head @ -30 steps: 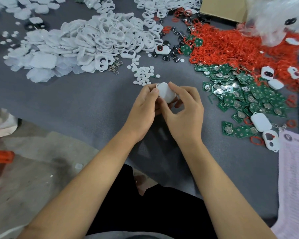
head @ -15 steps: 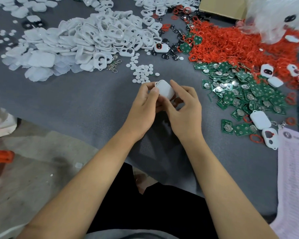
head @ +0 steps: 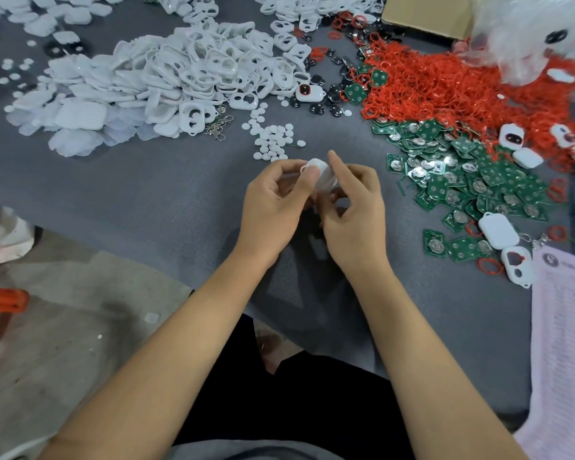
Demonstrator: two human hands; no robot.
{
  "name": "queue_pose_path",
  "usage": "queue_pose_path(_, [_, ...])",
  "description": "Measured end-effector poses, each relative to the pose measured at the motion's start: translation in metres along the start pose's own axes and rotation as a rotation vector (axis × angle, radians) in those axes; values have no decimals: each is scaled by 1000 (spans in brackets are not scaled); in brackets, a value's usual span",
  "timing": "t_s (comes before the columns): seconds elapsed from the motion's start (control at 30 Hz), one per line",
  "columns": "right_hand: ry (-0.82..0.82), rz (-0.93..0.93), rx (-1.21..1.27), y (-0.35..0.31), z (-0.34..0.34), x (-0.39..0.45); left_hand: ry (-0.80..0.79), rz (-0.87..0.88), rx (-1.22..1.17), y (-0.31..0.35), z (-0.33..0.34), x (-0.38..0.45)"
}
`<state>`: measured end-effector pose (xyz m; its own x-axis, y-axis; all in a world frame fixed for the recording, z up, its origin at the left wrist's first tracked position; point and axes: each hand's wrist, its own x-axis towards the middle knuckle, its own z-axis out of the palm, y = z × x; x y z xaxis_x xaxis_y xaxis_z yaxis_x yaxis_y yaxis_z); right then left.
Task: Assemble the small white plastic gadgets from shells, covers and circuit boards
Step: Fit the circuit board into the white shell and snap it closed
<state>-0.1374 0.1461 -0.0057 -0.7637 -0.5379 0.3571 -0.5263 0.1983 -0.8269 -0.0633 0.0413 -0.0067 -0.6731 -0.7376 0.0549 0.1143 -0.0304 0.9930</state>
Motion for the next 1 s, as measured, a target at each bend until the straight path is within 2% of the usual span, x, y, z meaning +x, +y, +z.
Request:
queue_pose_path(0.13, [-29, -28, 122, -1, -3, -2, -1, -34, -42, 1, 0, -2])
queue_pose_path(0.23, [-17, 181, 396, -3, -5, 0, 3, 41, 51, 3, -1, -5])
queue_pose_path(0.3, [-19, 281, 494, -2, -6, 1, -8, 87, 98, 3, -1, -7])
queue_pose_path(0.5, [-129, 391, 813, 0, -14, 6, -79, 99, 110, 4, -4, -5])
queue_pose_path(0.7, [-145, 403, 858, 3, -17, 7, -127, 62, 126, 7, -5, -5])
queue_pose_path(1.0, [-132, 411, 780, 5, -13, 7, -56, 137, 244, 2, -5, -5])
